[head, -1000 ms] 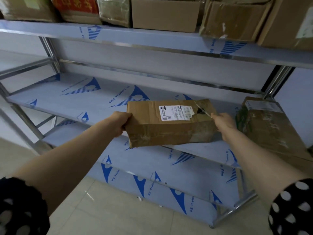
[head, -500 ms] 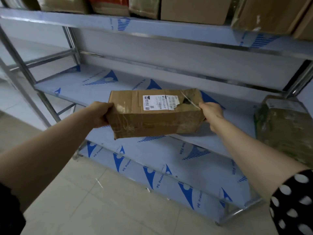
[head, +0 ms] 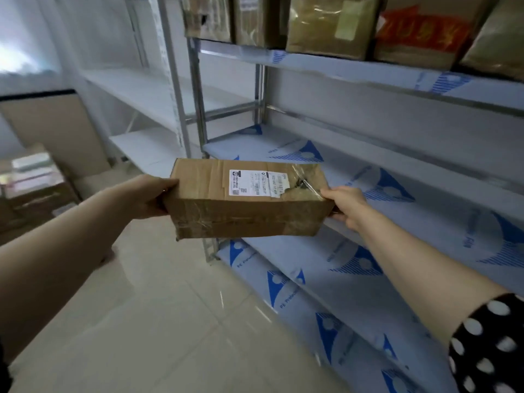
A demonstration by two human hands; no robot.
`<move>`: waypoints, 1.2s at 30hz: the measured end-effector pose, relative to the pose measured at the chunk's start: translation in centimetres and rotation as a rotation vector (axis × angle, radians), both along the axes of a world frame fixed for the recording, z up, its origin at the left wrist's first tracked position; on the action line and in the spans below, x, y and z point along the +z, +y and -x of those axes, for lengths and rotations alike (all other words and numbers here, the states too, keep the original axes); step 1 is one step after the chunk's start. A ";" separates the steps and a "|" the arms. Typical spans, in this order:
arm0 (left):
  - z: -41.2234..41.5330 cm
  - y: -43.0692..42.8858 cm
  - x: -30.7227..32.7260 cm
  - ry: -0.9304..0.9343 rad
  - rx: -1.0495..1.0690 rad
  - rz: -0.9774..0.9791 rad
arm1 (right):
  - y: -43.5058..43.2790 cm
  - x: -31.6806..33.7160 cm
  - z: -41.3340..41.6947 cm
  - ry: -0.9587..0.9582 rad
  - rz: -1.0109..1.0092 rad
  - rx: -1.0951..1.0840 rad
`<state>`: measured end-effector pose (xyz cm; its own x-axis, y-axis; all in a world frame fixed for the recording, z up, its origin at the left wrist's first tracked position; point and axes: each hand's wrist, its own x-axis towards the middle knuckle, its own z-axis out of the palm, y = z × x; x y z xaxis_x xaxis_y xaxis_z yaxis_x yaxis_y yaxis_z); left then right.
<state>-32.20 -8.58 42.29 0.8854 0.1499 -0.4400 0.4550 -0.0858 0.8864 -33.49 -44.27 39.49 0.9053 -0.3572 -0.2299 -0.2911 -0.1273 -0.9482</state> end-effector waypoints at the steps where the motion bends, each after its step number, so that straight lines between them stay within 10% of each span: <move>1: -0.2 2.5 -0.1 0.010 0.022 0.003 | 2.5 -0.4 -1.3 0.004 -0.016 0.039; 36: -14.9 59.0 -9.3 0.160 0.995 -0.080 | 72.2 -10.8 -42.3 0.204 -0.014 0.878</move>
